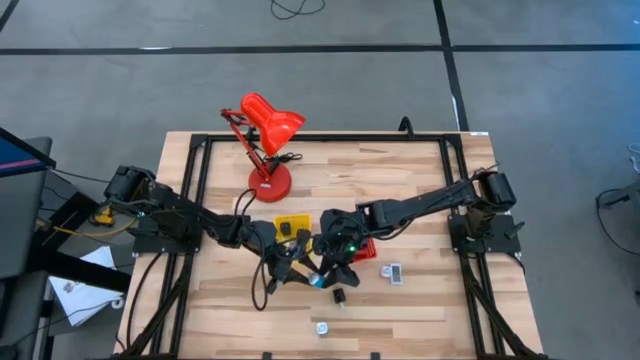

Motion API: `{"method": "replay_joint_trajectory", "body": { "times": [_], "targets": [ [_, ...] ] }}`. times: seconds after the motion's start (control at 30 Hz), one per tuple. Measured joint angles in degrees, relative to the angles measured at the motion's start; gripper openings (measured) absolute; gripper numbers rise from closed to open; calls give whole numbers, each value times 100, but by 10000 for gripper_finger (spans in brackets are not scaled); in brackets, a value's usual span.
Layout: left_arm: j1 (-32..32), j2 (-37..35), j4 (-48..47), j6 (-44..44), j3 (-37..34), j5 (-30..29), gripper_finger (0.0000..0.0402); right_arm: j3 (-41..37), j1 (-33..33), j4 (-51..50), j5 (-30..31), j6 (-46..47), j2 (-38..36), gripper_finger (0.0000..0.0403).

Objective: Pick & Place Office items
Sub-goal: Put the top light blue charger adapter into the yellow bin

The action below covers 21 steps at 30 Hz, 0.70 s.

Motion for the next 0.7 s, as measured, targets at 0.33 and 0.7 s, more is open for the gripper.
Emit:
{"method": "replay_joint_trajectory", "body": {
  "times": [0.33, 0.7],
  "targets": [
    [-11, 0, -478, -508, 0, -19, 132, -155, -13, -925, 604, -601, -567, 273],
    [452, 0, -1626, -1556, 0, -981, 132, -2369, 166, 240, 2289, -311, -2809, 276]
  ]
}}
